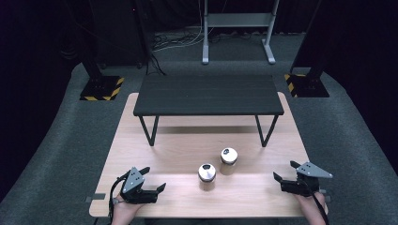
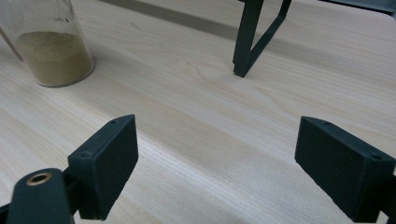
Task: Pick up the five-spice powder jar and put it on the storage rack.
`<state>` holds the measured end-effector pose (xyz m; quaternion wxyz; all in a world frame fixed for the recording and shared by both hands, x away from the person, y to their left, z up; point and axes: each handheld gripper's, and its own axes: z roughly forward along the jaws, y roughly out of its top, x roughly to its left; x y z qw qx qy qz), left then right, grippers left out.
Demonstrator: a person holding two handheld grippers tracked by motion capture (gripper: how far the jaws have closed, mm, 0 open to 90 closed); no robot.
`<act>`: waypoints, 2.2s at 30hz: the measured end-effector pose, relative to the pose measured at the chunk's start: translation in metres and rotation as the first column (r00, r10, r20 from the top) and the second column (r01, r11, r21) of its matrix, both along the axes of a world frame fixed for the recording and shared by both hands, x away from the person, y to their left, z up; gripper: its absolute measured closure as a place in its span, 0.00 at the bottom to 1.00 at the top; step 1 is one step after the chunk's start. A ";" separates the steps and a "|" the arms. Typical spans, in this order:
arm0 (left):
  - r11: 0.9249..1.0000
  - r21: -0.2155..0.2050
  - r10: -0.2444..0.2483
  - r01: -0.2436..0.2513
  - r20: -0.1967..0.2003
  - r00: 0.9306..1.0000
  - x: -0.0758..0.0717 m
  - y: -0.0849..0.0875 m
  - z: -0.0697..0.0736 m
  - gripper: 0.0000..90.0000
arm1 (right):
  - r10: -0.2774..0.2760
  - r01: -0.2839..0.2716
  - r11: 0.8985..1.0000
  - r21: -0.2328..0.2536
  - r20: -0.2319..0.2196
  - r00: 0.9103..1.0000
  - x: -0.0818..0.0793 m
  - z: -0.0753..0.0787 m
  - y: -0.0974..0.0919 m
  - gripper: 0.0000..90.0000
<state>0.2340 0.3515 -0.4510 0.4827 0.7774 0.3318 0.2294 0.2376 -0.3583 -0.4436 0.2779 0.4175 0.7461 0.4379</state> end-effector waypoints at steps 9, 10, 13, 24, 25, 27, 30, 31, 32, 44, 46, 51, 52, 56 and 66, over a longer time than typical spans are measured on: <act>1.000 0.017 -0.002 0.002 0.002 1.000 -0.001 -0.002 0.001 0.12 | 0.002 -0.002 1.000 0.001 -0.009 1.000 0.001 0.001 0.000 0.14; 1.000 0.017 -0.003 0.003 0.001 1.000 -0.001 -0.002 0.001 0.12 | 0.002 -0.002 1.000 0.001 -0.010 1.000 0.001 0.001 0.000 0.14; 1.000 0.014 -0.008 0.008 0.003 1.000 -0.001 -0.001 0.001 0.12 | 0.005 -0.005 1.000 -0.004 -0.013 1.000 0.002 0.001 0.000 0.14; 0.999 -0.016 -0.040 0.040 -0.003 0.999 0.000 -0.004 0.002 0.11 | 0.007 -0.007 1.000 -0.006 -0.018 1.000 0.002 0.001 0.001 0.14; 0.999 -0.023 -0.042 0.042 -0.004 0.999 0.000 -0.004 0.001 0.11 | 0.007 -0.007 1.000 -0.007 -0.019 1.000 0.002 0.002 0.001 0.14; 0.998 -0.026 -0.052 0.052 -0.004 0.999 0.000 -0.006 0.002 0.11 | 0.008 -0.008 1.000 -0.008 -0.020 1.000 0.003 0.002 0.001 0.14; 0.997 -0.017 -0.070 0.070 -0.006 0.998 0.001 -0.009 0.002 0.11 | 0.008 -0.009 1.000 -0.008 -0.020 1.000 0.003 0.002 0.001 0.14; 0.997 -0.015 -0.080 0.079 -0.008 0.997 0.002 -0.012 0.003 0.11 | 0.008 -0.008 1.000 -0.009 -0.020 1.000 0.003 0.002 0.002 0.14; 0.996 -0.016 -0.084 0.084 -0.010 0.996 0.002 -0.014 0.003 0.11 | 0.008 -0.008 1.000 -0.008 -0.020 1.000 0.003 0.002 0.001 0.14; 0.989 -0.004 -0.151 0.151 -0.014 0.988 0.007 -0.032 0.003 0.11 | 0.008 -0.008 1.000 -0.010 -0.023 1.000 0.002 0.002 0.002 0.14; 0.987 -0.002 -0.161 0.161 -0.016 0.987 0.008 -0.036 0.003 0.11 | 0.009 -0.009 1.000 -0.010 -0.023 1.000 0.003 0.002 0.003 0.14; 0.982 0.005 -0.186 0.186 -0.022 0.982 0.011 -0.046 0.003 0.11 | 0.010 -0.010 1.000 -0.012 -0.021 1.000 0.002 0.002 0.003 0.14; 0.981 0.004 -0.192 0.192 -0.023 0.981 0.012 -0.047 0.003 0.11 | 0.010 -0.010 1.000 -0.012 -0.022 1.000 0.002 0.002 0.003 0.14; 0.978 0.013 -0.207 0.207 -0.025 0.978 0.015 -0.056 0.003 0.11 | 0.010 -0.011 1.000 -0.011 -0.021 1.000 0.002 0.002 0.003 0.14; 0.973 0.032 -0.230 0.230 -0.014 0.973 0.024 -0.079 0.001 0.11 | 0.012 -0.013 1.000 -0.012 -0.022 1.000 0.002 0.002 0.003 0.14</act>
